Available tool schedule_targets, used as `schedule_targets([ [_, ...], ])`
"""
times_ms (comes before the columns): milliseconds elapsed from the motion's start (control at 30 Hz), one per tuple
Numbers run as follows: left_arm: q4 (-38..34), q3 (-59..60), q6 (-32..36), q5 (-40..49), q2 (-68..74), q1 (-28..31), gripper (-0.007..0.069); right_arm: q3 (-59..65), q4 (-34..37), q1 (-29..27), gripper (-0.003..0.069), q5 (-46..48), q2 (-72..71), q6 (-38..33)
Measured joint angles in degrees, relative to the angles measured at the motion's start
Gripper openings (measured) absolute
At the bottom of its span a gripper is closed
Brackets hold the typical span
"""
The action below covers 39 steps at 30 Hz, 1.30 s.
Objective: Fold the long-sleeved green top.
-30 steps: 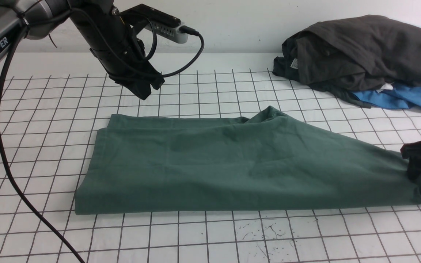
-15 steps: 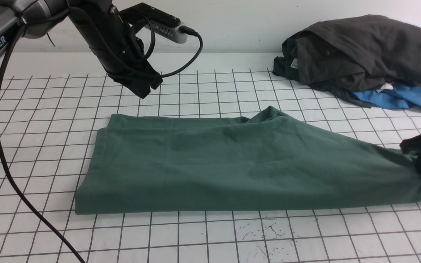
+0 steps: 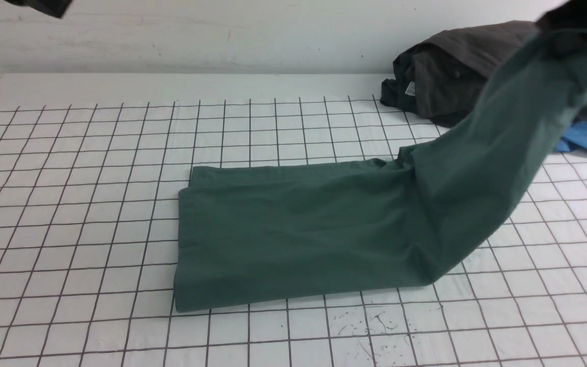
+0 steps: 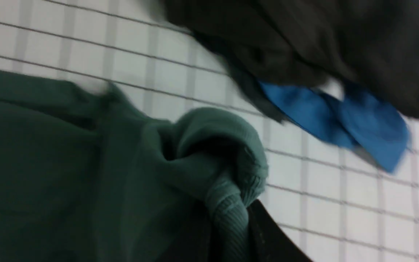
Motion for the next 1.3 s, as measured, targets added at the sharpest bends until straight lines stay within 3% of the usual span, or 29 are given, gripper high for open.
schedule_targets([
  [233, -1.73, 0.00, -0.25, 0.43, -7.93, 0.64, -0.0008, -5.24, 9.12, 20.93, 0.0067, -0.43, 11.43, 0.47],
  [400, -5.41, 0.00, -0.36, 0.68, -10.84, 0.64, -0.0008, -7.82, 14.21, 27.49, 0.0067, -7.95, 22.19, 3.52],
  [567, -7.63, 3.52, -0.37, 0.68, -14.30, 0.64, -0.0008, -11.05, 20.53, 29.15, 0.0067, -13.19, 29.17, 6.17],
  [700, -7.85, 7.82, -0.20, 0.68, -16.46, 0.64, -0.0008, -12.90, 25.31, 29.22, 0.0108, -13.40, 31.22, 4.81],
  [800, -7.85, 12.49, 0.00, 0.68, -18.80, 0.64, -0.0008, -13.88, 30.82, 29.04, 0.0270, -12.89, 31.15, 1.94],
  [833, -7.85, 12.93, -0.01, 0.68, -19.15, 0.64, -0.0008, -14.14, 31.31, 28.97, 0.0282, -12.47, 31.01, 1.84],
  [867, -7.79, 14.36, -0.07, 0.68, -20.48, 0.64, -0.0008, -15.68, 32.63, 28.54, 0.0378, -9.99, 30.50, 1.64],
  [967, -7.59, 17.47, -1.39, 0.68, -24.21, 0.64, -0.0008, -19.77, 32.23, 26.87, 0.0528, -2.38, 28.58, 1.69],
  [1033, -7.37, 20.61, -2.19, 0.68, -27.81, 0.64, -0.0008, -21.87, 29.88, 25.61, 0.0575, -1.04, 26.10, 2.72],
  [1167, -7.21, 28.54, -3.67, 0.62, -35.83, 0.64, -0.0008, -22.44, 22.66, 24.70, 0.0568, -0.27, 20.11, 4.79],
  [1233, -7.14, 37.66, -4.28, 0.05, -43.28, 0.64, -0.0008, -20.31, 17.61, 24.76, 0.0480, 0.03, 13.37, 4.78],
  [1267, -7.08, 38.38, -4.35, -0.01, -43.87, 0.64, -0.0008, -19.95, 17.34, 24.76, 0.0480, 0.03, 12.80, 4.78],
  [1300, -6.45, 44.08, -4.59, -1.45, -49.39, 0.64, -0.0008, -16.16, 15.57, 24.83, 0.0393, 0.03, 7.97, 4.00],
])
